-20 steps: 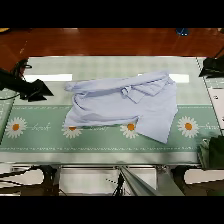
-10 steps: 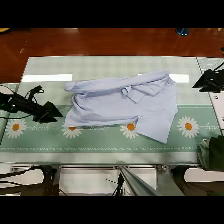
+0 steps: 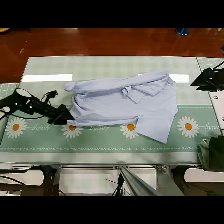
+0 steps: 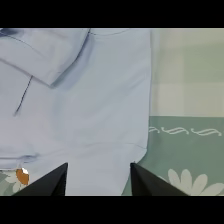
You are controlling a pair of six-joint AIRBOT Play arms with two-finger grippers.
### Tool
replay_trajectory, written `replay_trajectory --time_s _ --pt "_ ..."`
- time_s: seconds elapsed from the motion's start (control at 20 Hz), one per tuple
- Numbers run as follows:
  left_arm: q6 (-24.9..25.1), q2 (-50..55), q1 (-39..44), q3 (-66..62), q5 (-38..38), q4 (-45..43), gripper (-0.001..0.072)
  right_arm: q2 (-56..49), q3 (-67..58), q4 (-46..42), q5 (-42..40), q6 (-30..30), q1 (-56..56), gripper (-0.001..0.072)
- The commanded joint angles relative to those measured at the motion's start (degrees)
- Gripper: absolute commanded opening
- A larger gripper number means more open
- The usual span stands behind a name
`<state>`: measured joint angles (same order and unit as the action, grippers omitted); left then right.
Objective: Fold the shirts.
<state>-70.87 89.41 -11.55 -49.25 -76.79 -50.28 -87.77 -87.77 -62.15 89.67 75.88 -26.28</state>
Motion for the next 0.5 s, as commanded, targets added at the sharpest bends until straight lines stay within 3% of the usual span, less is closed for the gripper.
replay_trajectory --time_s 0.0,0.05,0.15,0.3,0.45 --pt "-2.86 1.62 2.67 0.04 3.17 0.2 0.0084 1.2 0.04 -0.66 -0.15 -0.15 -0.04 0.048" --pt "-2.6 1.53 2.64 0.04 2.86 0.2 0.0021 1.6 0.04 -2.69 -0.13 -0.31 -0.04 0.048" --pt "-1.53 1.25 2.54 0.0 1.38 0.15 0.0018 1.99 0.35 -6.95 -0.09 -0.37 -0.98 0.048" --pt "0.42 0.0 2.51 0.0 -0.11 0.17 0.0018 1.99 4.74 -5.07 0.17 -0.09 -5.95 0.0481" --pt "1.46 -2.62 1.79 -0.02 -0.2 0.2 0.0017 1.99 13.18 -1.86 -0.96 -1.31 -9.05 0.0542"
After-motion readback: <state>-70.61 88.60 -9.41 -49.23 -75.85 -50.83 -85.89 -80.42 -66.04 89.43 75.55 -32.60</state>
